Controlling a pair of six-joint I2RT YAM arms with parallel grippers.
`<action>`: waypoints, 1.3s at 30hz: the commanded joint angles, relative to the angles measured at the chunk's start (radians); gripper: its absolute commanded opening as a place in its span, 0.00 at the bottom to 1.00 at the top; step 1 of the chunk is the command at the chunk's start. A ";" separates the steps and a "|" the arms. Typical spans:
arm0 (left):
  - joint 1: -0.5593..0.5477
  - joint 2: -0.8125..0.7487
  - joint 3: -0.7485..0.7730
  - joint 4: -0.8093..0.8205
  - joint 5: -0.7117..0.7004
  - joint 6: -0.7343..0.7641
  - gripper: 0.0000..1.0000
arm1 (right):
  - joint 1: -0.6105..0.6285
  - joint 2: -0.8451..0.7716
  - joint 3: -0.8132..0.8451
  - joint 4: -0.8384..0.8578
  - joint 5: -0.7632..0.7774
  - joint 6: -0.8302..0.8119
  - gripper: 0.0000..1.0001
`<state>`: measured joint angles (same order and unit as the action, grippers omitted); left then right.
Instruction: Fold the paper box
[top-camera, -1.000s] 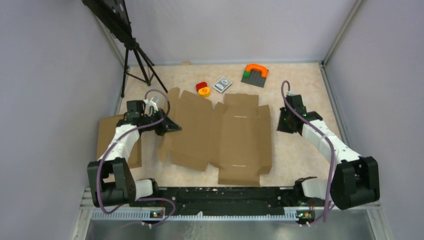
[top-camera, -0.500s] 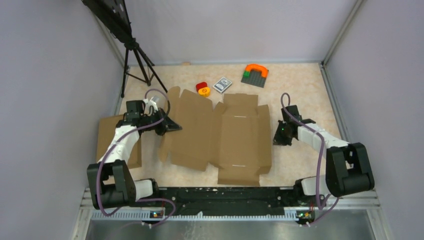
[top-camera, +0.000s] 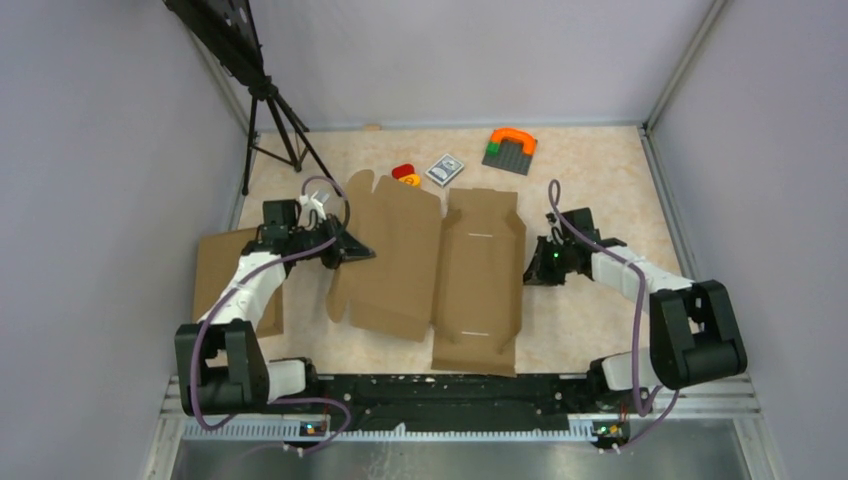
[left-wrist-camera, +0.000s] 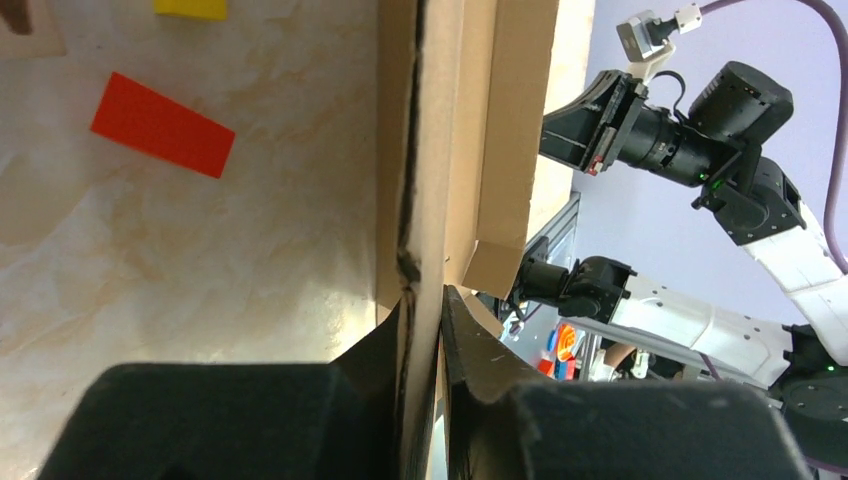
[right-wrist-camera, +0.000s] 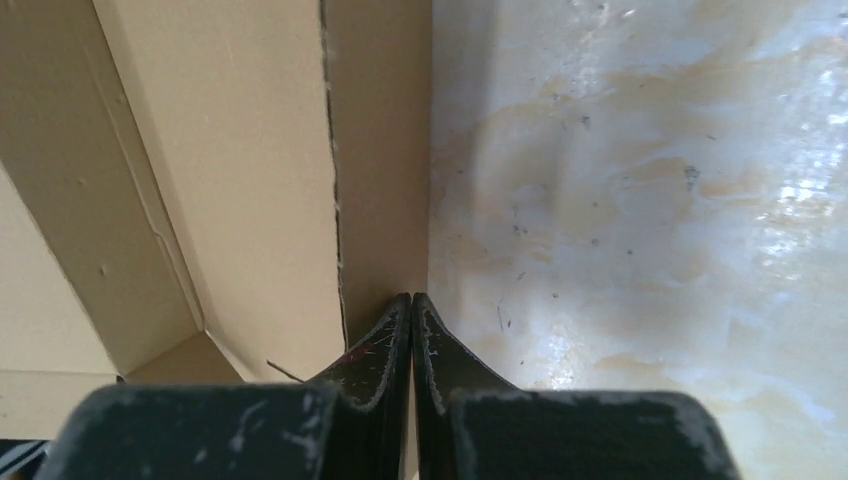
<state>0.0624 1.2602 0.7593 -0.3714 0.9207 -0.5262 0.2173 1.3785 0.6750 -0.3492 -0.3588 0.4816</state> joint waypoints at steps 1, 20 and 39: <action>-0.032 0.018 -0.012 0.080 0.031 -0.032 0.14 | 0.019 0.019 0.046 0.023 -0.045 -0.036 0.01; -0.031 0.047 0.012 0.025 -0.002 0.018 0.16 | 0.002 -0.131 -0.025 0.093 -0.041 0.014 0.53; 0.072 0.021 0.116 -0.241 -0.190 0.205 0.86 | 0.035 -0.036 0.063 -0.053 0.137 -0.067 0.35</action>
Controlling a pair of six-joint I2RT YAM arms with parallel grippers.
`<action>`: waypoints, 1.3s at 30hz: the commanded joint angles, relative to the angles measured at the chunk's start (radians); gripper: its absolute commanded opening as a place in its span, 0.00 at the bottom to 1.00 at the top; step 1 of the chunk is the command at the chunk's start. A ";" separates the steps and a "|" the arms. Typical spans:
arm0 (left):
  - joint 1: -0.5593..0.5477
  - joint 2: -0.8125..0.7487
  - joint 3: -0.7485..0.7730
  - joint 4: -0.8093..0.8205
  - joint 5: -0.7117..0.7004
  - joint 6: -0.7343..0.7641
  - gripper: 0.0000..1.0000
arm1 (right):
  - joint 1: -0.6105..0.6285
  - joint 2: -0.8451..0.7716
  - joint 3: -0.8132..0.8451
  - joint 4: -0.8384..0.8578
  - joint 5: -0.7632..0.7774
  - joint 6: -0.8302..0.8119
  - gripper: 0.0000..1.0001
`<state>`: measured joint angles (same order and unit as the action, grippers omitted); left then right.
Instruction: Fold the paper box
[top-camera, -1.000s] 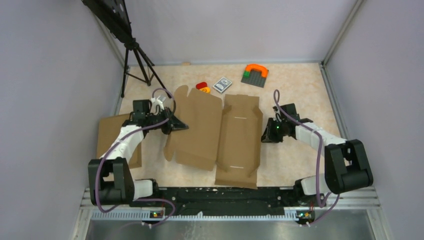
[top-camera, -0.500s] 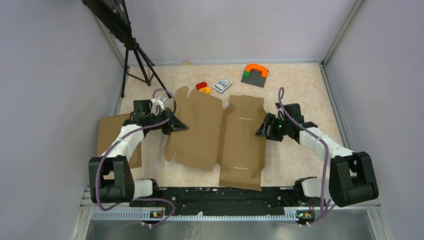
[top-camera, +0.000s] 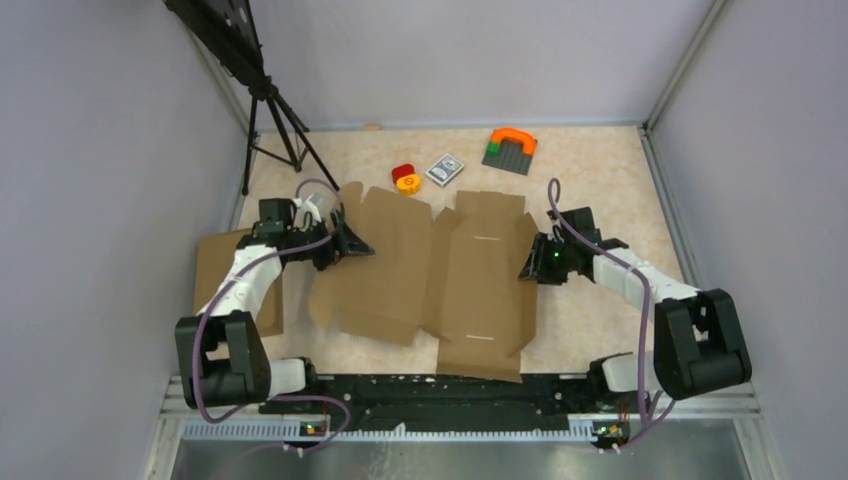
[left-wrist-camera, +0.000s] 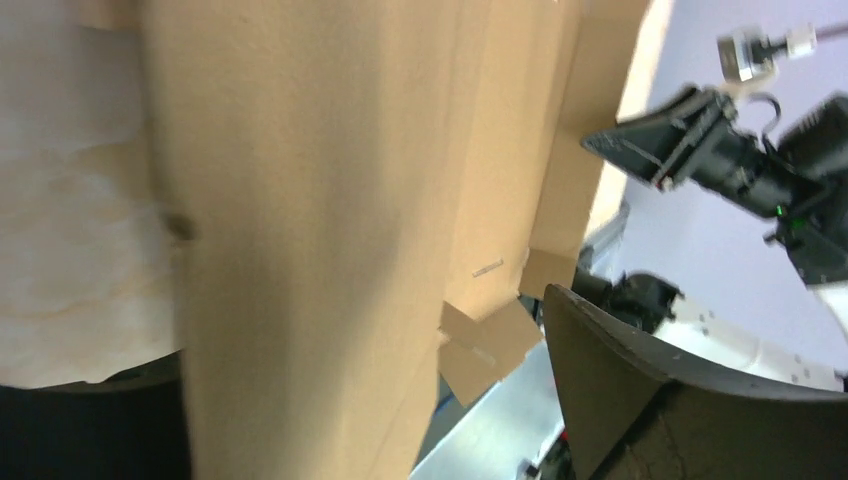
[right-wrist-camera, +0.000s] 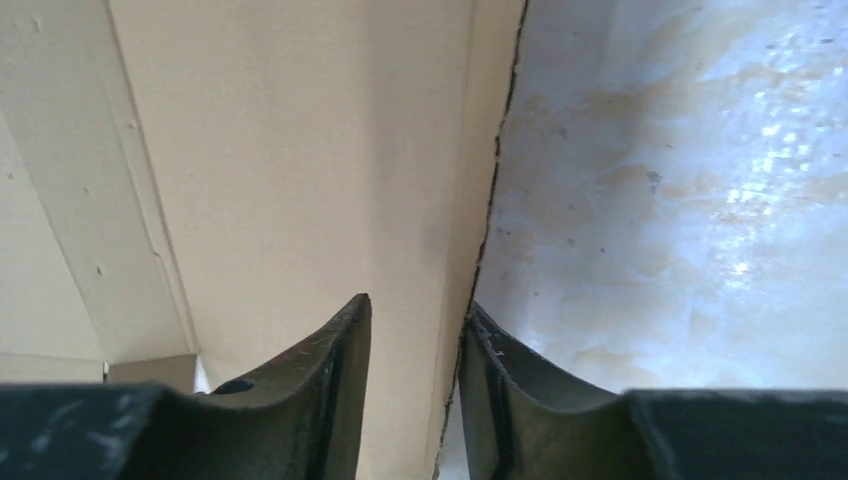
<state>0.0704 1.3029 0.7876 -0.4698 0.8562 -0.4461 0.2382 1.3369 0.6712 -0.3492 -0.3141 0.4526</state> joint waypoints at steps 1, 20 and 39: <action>0.076 -0.031 0.097 -0.160 -0.149 0.141 0.88 | 0.015 0.003 0.073 -0.062 0.104 -0.041 0.32; 0.131 -0.060 0.080 -0.182 -0.115 0.182 0.82 | 0.031 0.025 0.115 -0.098 0.136 -0.071 0.57; 0.131 -0.127 0.047 -0.164 -0.044 0.146 0.38 | 0.117 0.059 0.107 -0.014 0.066 0.000 0.16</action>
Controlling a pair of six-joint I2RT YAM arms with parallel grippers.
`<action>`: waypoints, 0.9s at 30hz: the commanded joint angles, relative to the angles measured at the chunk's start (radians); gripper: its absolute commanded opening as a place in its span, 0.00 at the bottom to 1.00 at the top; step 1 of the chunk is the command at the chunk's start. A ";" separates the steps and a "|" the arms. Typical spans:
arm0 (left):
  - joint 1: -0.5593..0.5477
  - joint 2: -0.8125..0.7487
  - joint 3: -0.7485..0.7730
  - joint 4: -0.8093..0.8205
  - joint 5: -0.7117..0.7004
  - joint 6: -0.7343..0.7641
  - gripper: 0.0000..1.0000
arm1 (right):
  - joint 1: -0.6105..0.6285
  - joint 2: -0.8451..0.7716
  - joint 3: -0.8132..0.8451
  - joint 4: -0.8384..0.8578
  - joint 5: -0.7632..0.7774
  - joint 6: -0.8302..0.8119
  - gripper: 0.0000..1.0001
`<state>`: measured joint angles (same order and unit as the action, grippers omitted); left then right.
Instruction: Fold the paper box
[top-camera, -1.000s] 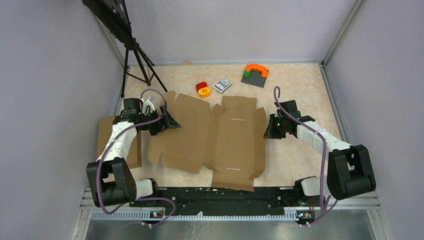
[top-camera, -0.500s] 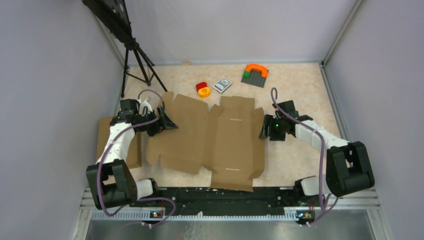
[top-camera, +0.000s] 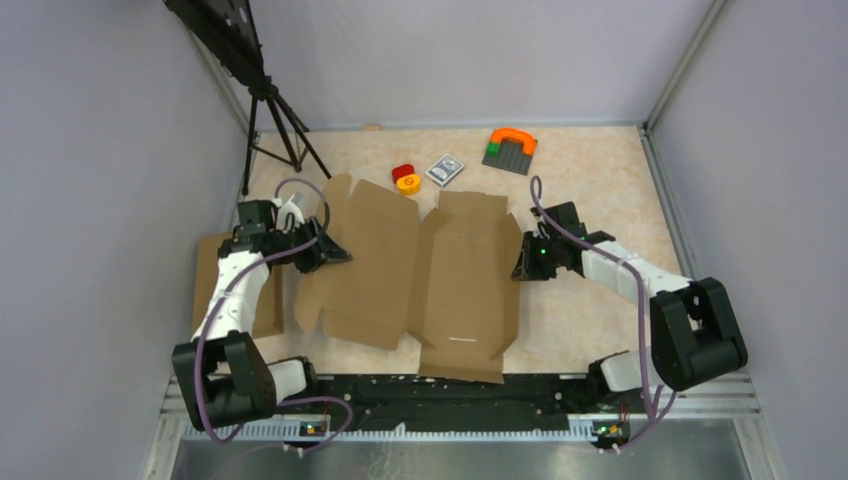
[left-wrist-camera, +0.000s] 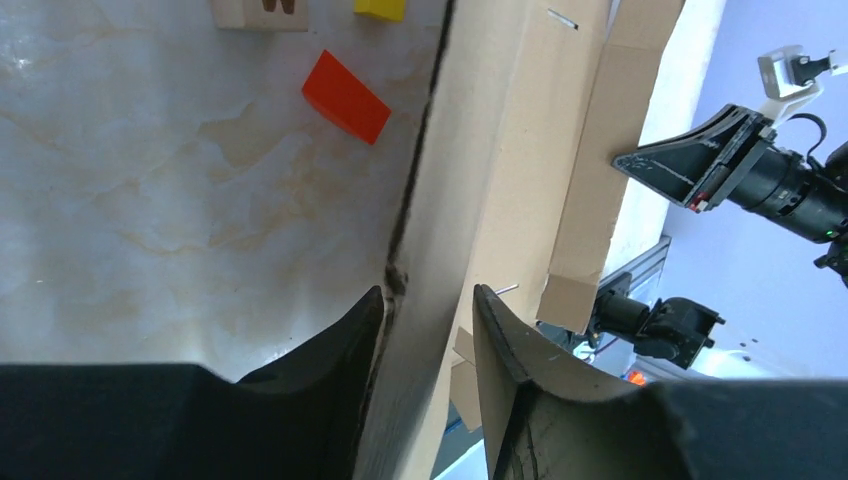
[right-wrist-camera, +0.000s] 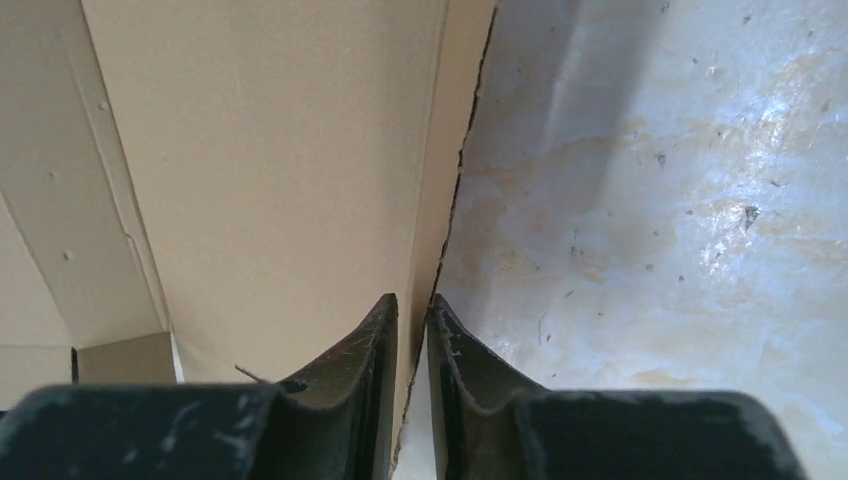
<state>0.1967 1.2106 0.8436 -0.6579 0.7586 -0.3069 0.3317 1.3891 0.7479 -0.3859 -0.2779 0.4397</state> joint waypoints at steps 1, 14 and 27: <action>0.004 -0.035 -0.007 0.021 0.053 0.010 0.37 | 0.030 0.016 0.041 0.010 0.048 0.009 0.11; 0.017 -0.042 0.009 -0.022 0.053 0.019 0.60 | 0.006 0.042 0.139 -0.147 0.244 -0.086 0.00; 0.072 -0.095 -0.003 -0.039 -0.005 0.014 0.78 | -0.016 0.038 0.148 -0.151 0.234 -0.101 0.00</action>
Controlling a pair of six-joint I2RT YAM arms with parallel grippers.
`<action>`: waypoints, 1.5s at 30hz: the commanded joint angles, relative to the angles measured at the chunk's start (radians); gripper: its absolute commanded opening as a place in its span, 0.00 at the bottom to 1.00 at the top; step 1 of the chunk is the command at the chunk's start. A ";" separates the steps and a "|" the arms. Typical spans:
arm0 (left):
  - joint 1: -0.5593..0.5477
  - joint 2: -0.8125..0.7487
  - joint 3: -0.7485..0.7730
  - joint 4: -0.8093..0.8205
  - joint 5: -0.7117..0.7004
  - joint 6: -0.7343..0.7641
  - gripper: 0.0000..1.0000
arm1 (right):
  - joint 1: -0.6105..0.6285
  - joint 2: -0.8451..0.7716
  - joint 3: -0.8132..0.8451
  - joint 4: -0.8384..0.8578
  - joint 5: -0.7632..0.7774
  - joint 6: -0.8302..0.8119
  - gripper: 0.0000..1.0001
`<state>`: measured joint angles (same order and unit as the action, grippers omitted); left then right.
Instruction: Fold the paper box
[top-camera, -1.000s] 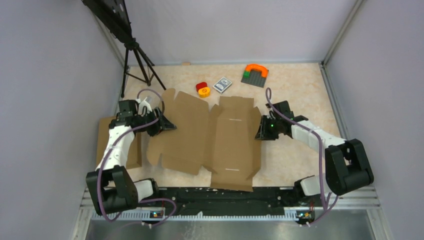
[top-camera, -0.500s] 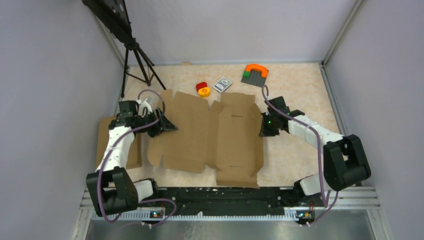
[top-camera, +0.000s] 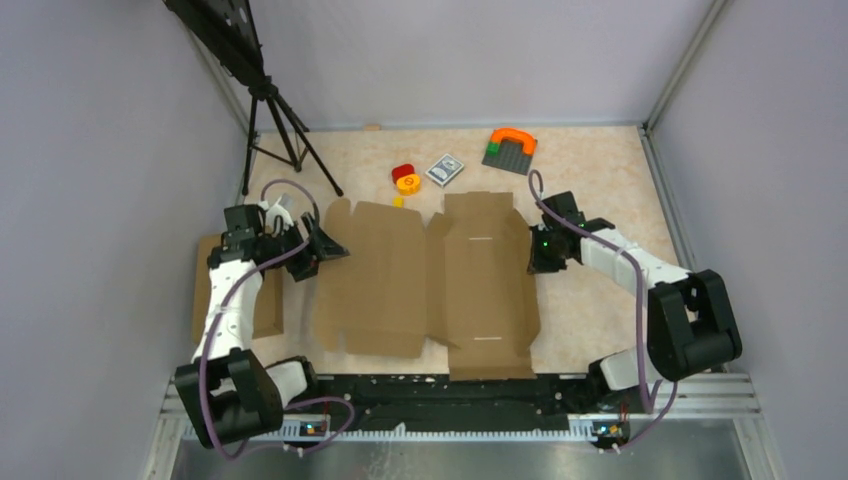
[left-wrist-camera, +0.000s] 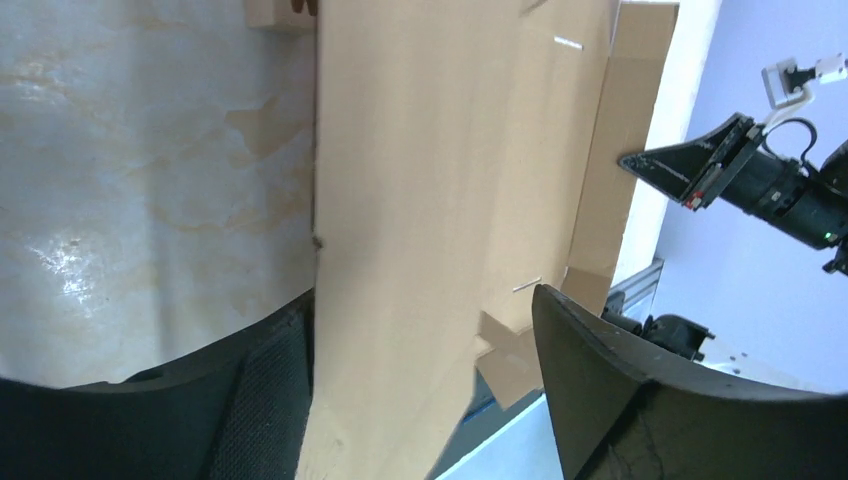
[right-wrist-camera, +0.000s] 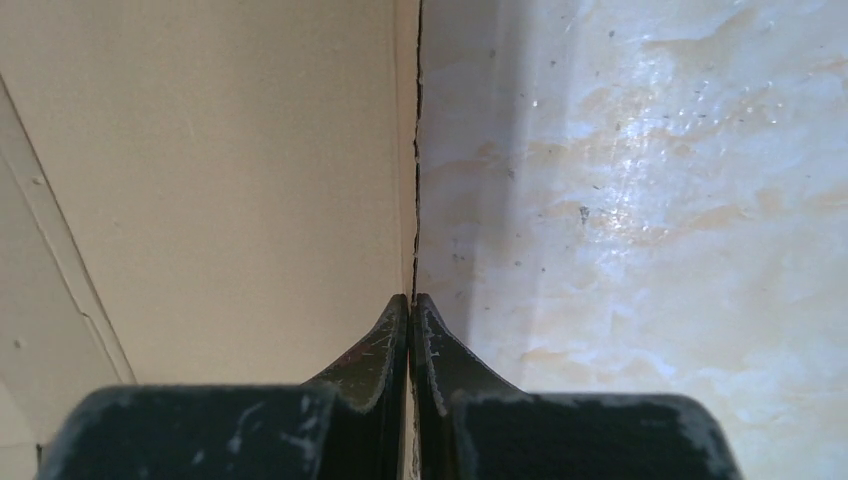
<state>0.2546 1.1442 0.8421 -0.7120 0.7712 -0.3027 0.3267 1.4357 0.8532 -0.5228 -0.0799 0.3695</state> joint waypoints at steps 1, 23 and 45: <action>0.013 -0.023 -0.002 0.018 -0.002 0.012 0.79 | -0.011 -0.009 0.043 -0.014 0.032 -0.033 0.00; -0.005 0.032 -0.072 0.150 0.275 -0.050 0.00 | -0.010 -0.014 0.040 -0.001 -0.023 -0.037 0.00; -0.143 0.085 -0.129 0.320 0.256 -0.179 0.00 | 0.057 0.032 0.056 -0.004 0.002 -0.031 0.14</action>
<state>0.1570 1.2095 0.7216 -0.4709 1.0279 -0.4427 0.3649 1.4643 0.8722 -0.5327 -0.0723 0.3477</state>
